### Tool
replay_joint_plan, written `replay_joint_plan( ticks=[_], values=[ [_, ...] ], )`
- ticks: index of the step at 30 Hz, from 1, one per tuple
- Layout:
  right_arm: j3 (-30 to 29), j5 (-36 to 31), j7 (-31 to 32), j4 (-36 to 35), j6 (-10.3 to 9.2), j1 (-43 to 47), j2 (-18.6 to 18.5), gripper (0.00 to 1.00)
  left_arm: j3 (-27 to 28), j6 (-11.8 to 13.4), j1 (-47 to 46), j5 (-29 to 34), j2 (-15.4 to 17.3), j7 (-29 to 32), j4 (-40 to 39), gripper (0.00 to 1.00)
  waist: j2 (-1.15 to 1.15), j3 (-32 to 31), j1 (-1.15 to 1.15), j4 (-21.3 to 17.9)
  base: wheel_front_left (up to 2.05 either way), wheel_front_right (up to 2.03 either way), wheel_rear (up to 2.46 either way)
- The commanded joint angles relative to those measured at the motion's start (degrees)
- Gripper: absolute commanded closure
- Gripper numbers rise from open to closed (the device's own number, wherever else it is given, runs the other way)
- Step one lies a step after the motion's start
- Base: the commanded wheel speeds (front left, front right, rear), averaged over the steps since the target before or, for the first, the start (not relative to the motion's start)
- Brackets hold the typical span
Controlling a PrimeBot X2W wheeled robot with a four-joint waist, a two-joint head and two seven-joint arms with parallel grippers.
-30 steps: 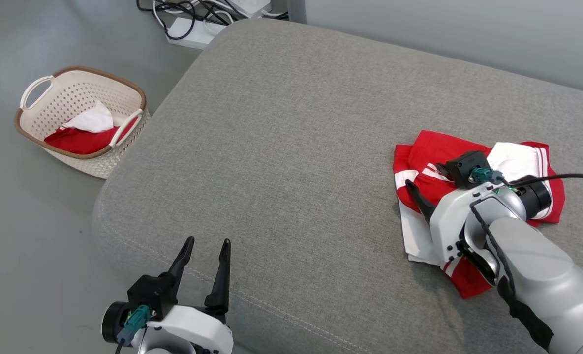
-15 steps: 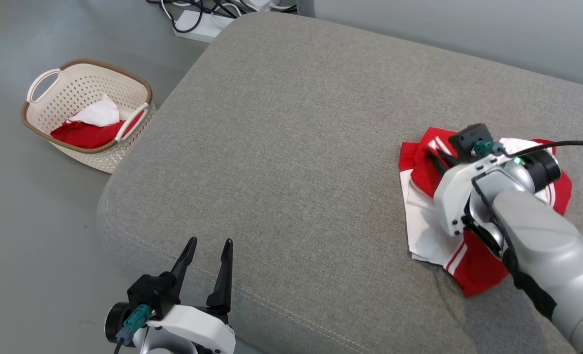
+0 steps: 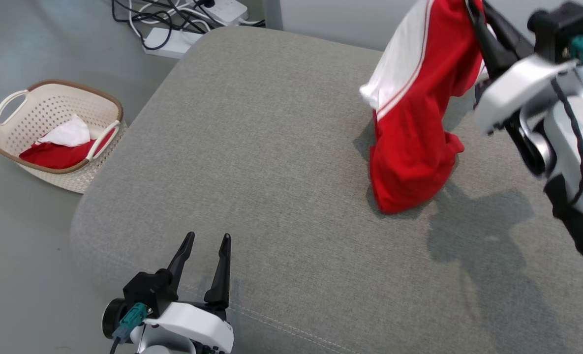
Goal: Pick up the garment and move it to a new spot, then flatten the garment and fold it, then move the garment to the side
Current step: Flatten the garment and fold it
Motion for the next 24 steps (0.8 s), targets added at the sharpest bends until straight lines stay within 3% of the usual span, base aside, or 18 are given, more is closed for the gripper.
replay_joint_plan(
  ticks=[1, 7, 13, 14, 15, 20, 24],
  values=[
    [-0.59, 0.42, -0.34, -1.37, 0.23, 5.74, -1.06, 1.00, 1.92, -0.41, -1.73, 0.55, 0.30, -0.58, -1.56, 0.00, 0.00, -0.27, 0.00, -1.86, 0.00, 0.00, 0.00],
    [-3.19, 3.50, -0.35, 1.41, 0.23, 18.30, -5.89, 1.00, 1.28, -0.91, -2.46, 0.64, 0.30, -0.58, -1.96, 0.00, 0.00, 1.04, 0.00, -5.89, 0.00, 0.00, 0.00],
    [-6.93, 4.06, -0.35, 6.87, 0.23, 22.88, -8.35, 1.00, 1.05, -1.30, -3.83, 1.06, 0.30, -0.58, -1.87, 0.00, 0.00, 2.71, 0.00, -9.15, 0.00, 0.00, 0.00],
    [-7.96, 3.83, -0.35, 7.87, 0.23, 22.86, -8.77, 0.82, 1.05, -1.36, -4.08, 1.10, 0.30, -0.58, -1.79, 0.00, 0.00, 2.98, 0.00, -9.71, 0.00, 0.00, 0.00],
    [-10.25, 2.86, -0.35, 10.04, 0.23, 22.42, -9.39, 0.00, 0.95, -1.49, -4.56, 1.18, 0.30, -0.58, -1.64, 0.00, 0.00, 3.35, 0.00, -10.62, 0.00, 0.00, 0.00],
    [-17.53, -2.93, -0.35, 12.26, 0.23, 19.25, -9.22, 0.00, 0.12, -1.61, -5.36, 1.18, 0.30, -0.58, -1.29, 0.00, 0.00, 3.92, 0.00, -11.51, 0.00, 0.00, 0.00],
    [-22.45, -8.81, -0.36, 8.64, 0.23, 18.47, -5.31, 0.00, -0.70, -1.51, -5.70, 0.71, 0.30, -0.58, -1.35, 0.00, 0.00, 4.24, 0.00, -11.11, 0.00, 0.00, 0.00]
  ],
)
